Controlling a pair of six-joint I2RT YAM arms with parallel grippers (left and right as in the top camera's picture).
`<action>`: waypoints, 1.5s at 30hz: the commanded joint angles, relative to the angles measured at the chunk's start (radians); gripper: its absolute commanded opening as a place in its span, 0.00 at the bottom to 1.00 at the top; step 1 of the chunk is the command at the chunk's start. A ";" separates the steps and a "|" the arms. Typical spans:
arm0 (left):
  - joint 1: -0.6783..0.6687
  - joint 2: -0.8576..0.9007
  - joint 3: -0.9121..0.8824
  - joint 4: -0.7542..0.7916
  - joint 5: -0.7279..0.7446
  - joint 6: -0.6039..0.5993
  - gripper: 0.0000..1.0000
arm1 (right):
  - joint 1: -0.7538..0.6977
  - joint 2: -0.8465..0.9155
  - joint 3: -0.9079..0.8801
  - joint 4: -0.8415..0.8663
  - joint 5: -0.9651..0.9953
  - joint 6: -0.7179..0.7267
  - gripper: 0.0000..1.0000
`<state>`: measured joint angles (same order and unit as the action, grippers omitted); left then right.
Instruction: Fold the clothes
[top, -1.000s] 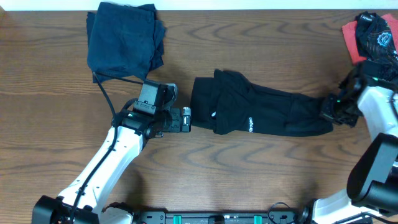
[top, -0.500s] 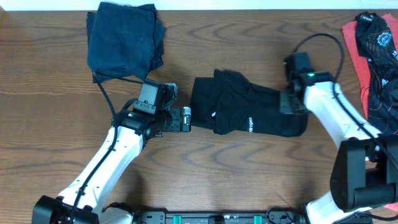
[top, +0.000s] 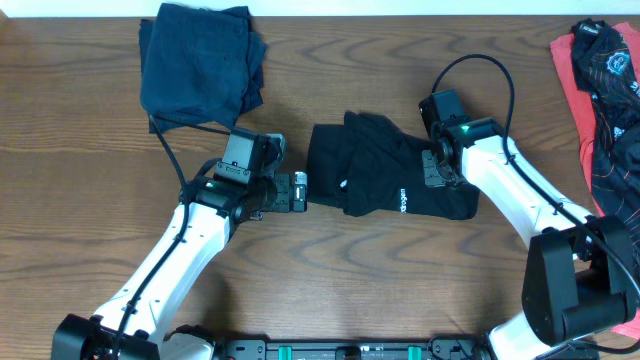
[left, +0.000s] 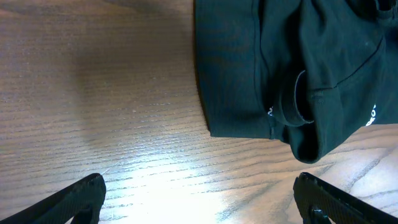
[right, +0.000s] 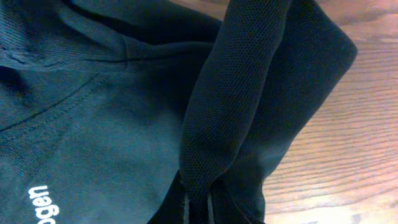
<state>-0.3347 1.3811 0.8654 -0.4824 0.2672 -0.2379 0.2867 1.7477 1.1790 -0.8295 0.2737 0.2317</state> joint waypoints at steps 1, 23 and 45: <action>0.004 0.004 0.004 0.000 0.010 0.009 0.98 | 0.010 0.005 -0.002 0.011 -0.031 0.023 0.01; 0.004 0.004 0.004 -0.010 0.010 0.009 0.98 | -0.013 -0.047 0.105 -0.074 -0.377 0.023 0.66; 0.004 0.004 0.004 -0.014 0.010 0.009 0.98 | -0.207 -0.104 0.218 -0.308 -0.239 0.085 0.39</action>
<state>-0.3347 1.3811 0.8654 -0.4931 0.2672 -0.2379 0.1207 1.6485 1.3914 -1.1172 -0.0265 0.3038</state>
